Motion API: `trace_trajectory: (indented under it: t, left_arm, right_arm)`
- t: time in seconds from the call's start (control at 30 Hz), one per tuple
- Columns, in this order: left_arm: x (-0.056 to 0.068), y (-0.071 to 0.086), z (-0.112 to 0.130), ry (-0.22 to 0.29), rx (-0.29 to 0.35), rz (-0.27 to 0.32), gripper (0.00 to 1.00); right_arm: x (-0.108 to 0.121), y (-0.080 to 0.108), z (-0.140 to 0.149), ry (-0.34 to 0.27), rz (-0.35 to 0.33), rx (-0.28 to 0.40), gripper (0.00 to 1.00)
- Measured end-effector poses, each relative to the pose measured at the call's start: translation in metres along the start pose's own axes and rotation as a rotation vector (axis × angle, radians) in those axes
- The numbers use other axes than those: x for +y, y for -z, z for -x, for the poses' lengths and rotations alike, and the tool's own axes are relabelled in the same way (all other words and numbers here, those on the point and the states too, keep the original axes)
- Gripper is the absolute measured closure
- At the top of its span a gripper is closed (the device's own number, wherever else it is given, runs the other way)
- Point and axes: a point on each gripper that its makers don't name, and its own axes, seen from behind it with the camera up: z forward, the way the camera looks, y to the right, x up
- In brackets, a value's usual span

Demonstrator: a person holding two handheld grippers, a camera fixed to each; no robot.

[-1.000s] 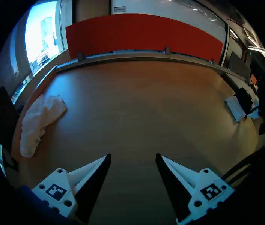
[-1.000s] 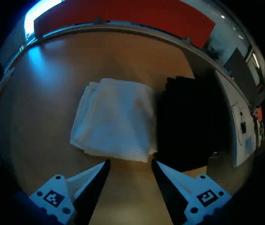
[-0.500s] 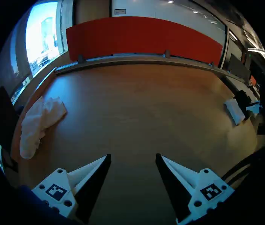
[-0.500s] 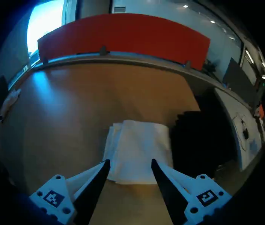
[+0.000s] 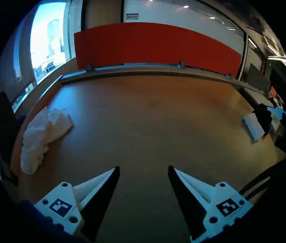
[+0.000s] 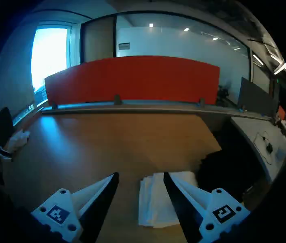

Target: Fold towel

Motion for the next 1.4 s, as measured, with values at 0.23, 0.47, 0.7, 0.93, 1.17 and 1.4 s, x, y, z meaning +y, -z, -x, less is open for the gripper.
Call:
trace_trajectory:
  t: [0.23, 0.47, 0.7, 0.93, 1.17, 1.4]
  left_arm:
    - [-0.003, -0.002, -0.015, 0.007, 0.042, -0.004, 0.12]
    - [-0.007, -0.001, -0.042, 0.028, 0.131, -0.01, 0.13]
    - [-0.012, 0.003, -0.073, 0.065, 0.235, -0.01, 0.13]
    - [-0.017, 0.008, -0.096, 0.076, 0.316, -0.012, 0.13]
    - [-0.024, 0.012, -0.114, 0.083, 0.397, -0.018, 0.13]
    - [-0.029, 0.017, -0.131, 0.067, 0.472, -0.041, 0.13]
  right_arm:
    - [-0.014, -0.002, -0.022, -0.046, -0.002, 0.079, 0.15]
    - [-0.031, 0.003, -0.05, -0.071, -0.01, 0.181, 0.01]
    - [-0.05, 0.005, -0.068, -0.045, 0.003, 0.236, 0.0]
    - [-0.071, 0.006, -0.079, -0.026, 0.007, 0.267, 0.01]
    - [-0.09, 0.008, -0.092, -0.003, 0.027, 0.308, 0.0]
    - [-0.108, 0.006, -0.099, 0.015, 0.041, 0.32, 0.0]
